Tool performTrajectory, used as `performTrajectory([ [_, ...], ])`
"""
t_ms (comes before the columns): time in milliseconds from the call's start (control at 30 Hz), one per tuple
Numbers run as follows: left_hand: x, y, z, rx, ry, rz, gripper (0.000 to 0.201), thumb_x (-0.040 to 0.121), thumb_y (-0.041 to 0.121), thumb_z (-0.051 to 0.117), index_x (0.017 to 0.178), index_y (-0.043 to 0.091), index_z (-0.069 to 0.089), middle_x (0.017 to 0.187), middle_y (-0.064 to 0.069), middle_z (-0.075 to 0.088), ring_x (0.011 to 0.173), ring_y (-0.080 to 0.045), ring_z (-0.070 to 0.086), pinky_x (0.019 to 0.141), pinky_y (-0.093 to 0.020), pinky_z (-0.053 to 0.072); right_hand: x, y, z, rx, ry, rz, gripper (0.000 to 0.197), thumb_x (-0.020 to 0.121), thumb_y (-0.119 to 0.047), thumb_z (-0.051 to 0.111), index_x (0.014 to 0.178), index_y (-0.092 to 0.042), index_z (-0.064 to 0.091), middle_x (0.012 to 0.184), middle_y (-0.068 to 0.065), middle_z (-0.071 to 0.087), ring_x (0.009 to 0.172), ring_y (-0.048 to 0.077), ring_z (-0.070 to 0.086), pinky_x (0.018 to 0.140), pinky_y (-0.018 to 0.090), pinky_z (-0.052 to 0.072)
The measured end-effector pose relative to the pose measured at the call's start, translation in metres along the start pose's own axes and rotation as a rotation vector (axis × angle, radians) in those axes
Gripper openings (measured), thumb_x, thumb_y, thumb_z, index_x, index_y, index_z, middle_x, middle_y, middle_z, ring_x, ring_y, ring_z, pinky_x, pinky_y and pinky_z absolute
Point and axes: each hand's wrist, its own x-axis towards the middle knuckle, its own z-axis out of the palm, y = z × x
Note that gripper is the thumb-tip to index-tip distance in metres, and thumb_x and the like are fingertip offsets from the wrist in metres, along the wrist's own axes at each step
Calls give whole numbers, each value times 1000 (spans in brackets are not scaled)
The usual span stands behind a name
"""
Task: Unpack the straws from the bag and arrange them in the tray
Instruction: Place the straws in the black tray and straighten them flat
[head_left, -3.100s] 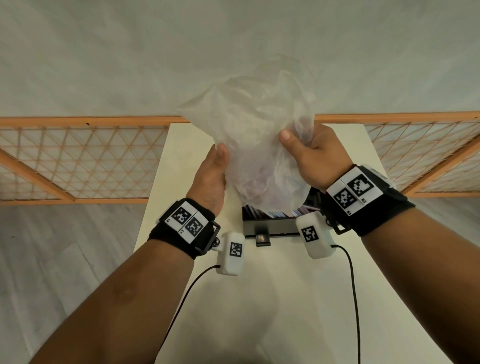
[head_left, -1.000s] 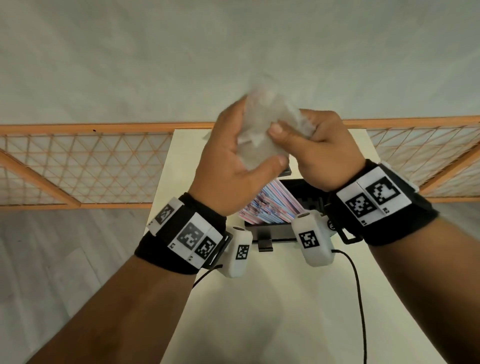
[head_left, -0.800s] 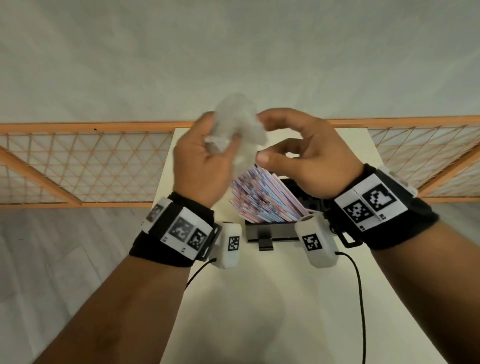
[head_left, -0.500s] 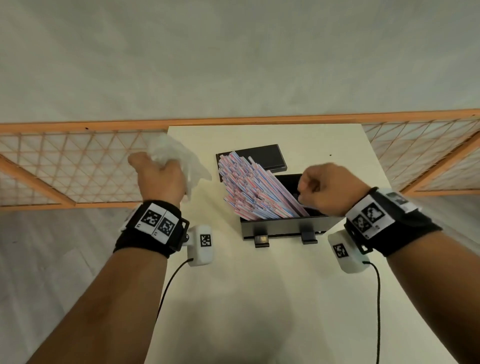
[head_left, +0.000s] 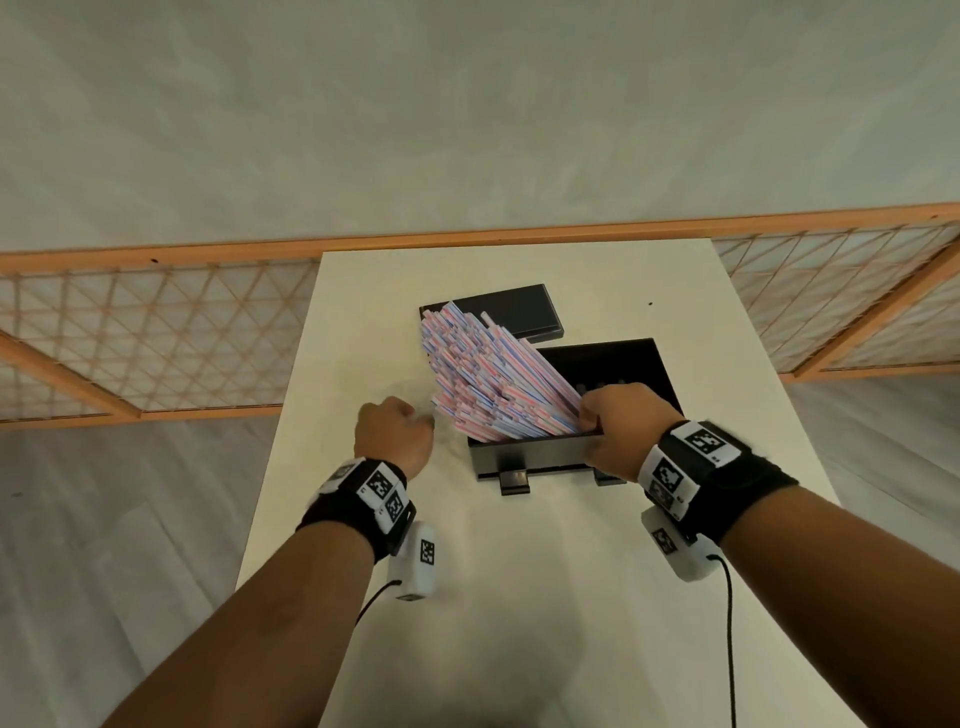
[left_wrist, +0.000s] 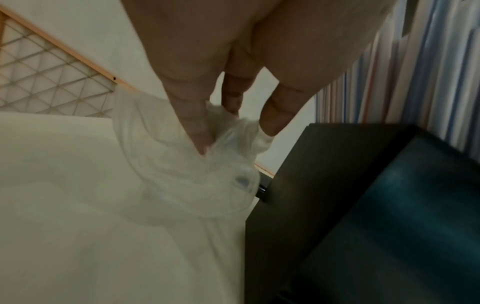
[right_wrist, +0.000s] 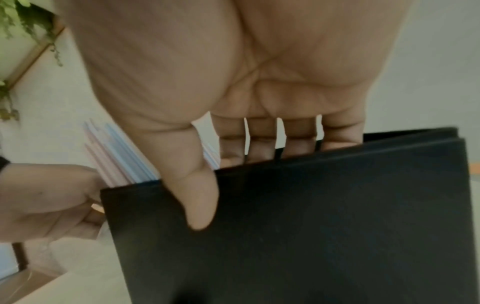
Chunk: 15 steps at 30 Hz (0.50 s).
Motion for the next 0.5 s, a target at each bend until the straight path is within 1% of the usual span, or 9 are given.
performTrajectory([
  [33, 0, -1, 2, 47, -22, 18, 36, 96, 30, 60, 124, 9, 68, 131, -20, 60, 113, -39, 61, 92, -37, 48, 1, -1, 1, -2, 8, -6, 16, 81, -17, 65, 78, -25, 51, 89, 0, 59, 83, 22, 57, 70, 28, 48],
  [133, -3, -4, 8, 233, -138, 87, 33, 101, 19, 52, 128, 6, 66, 135, -19, 61, 123, -37, 57, 99, -35, 46, 1, -2, 4, 5, 15, -66, 32, 88, -16, 58, 66, -25, 38, 85, 1, 58, 81, 23, 57, 72, 27, 44],
  [200, -6, -9, 10, 345, -199, 116, 36, 100, 14, 51, 134, 6, 62, 141, -14, 58, 129, -34, 55, 101, -32, 44, -2, -3, 7, 29, 26, -102, 32, 87, -13, 57, 64, -25, 38, 81, 1, 57, 78, 23, 57, 71, 29, 47],
  [267, -4, -12, 11, 434, -272, 121, 34, 97, 12, 52, 128, 5, 65, 135, -13, 62, 123, -33, 59, 96, -31, 49, -7, -7, 11, 50, 17, -118, 31, 85, -11, 58, 63, -24, 41, 79, -1, 56, 76, 22, 57, 68, 30, 48],
  [367, -4, -14, 11, 541, -363, 139, 24, 95, 12, 52, 111, 3, 68, 116, -12, 69, 105, -33, 69, 76, -30, 53, -13, -12, 19, 33, -28, -142, 33, 86, -14, 61, 63, -26, 40, 81, -3, 53, 77, 19, 54, 65, 27, 41],
  [400, -4, -15, 11, 537, -355, 132, 24, 96, 15, 52, 113, 5, 66, 116, -13, 69, 101, -33, 70, 75, -31, 54, -15, -13, 21, 35, -30, -146, 32, 86, -15, 62, 64, -26, 41, 81, -4, 53, 77, 19, 54, 65, 27, 40],
  [433, -3, -17, 11, 523, -332, 133, 29, 97, 21, 52, 121, 7, 61, 119, -13, 67, 102, -33, 68, 75, -32, 53, -16, -13, 23, 44, -31, -149, 31, 85, -15, 63, 64, -25, 42, 80, -4, 53, 77, 19, 54, 65, 27, 39],
  [467, -2, -19, 11, 526, -308, 131, 37, 98, 27, 54, 130, 7, 52, 124, -14, 64, 105, -33, 66, 76, -33, 51, -17, -14, 26, 60, -34, -150, 30, 84, -15, 63, 64, -25, 43, 79, -5, 53, 77, 19, 54, 63, 26, 38],
  [500, -1, -21, 11, 525, -290, 136, 45, 97, 32, 56, 134, 7, 46, 126, -13, 62, 104, -31, 64, 75, -33, 49, -18, -14, 28, 74, -41, -148, 30, 84, -15, 64, 64, -25, 44, 78, -6, 53, 77, 19, 54, 62, 25, 37],
])
